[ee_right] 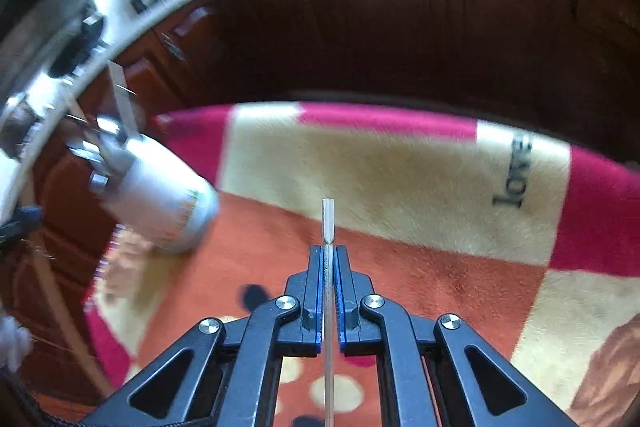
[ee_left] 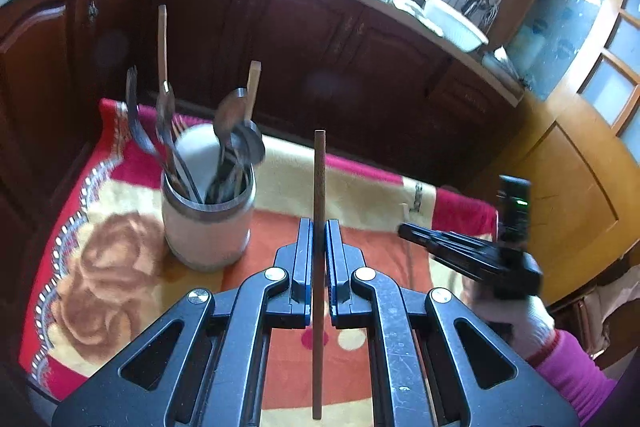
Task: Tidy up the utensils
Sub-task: 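Carry both chopsticks over the white holder and lower them in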
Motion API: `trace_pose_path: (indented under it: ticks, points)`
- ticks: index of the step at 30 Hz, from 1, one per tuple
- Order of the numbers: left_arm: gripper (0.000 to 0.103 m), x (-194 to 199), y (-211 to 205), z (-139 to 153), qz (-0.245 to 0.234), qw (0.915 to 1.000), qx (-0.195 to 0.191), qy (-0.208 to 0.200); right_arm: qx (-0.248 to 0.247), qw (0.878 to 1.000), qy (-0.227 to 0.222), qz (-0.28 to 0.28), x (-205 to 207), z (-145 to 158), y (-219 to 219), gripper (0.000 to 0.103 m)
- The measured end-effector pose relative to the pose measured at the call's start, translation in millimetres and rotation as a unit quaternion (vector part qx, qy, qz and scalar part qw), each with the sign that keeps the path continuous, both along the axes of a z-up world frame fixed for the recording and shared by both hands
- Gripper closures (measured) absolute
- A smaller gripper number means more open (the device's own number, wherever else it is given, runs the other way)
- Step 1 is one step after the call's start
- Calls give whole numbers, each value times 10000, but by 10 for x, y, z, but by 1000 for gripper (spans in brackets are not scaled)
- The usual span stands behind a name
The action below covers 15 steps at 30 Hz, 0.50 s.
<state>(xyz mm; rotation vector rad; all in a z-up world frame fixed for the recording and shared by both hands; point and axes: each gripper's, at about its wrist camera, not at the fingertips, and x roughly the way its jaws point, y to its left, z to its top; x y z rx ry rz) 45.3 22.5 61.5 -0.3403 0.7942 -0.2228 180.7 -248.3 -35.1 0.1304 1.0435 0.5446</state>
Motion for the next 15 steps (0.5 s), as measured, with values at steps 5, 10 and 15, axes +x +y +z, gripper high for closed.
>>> trace_pose_path:
  ticks: [5, 10, 15]
  points:
    - [99, 45, 191, 328, 241, 9991, 20, -339, 644, 9963, -550, 177, -177, 680, 121, 99]
    - [99, 147, 464, 684, 616, 9952, 148, -747, 1164, 9848, -1231, 377, -260, 1329, 470, 99]
    - [99, 313, 605, 894, 986, 9865, 495, -1212, 1473, 9707, -1859, 389, -213, 1692, 910, 99]
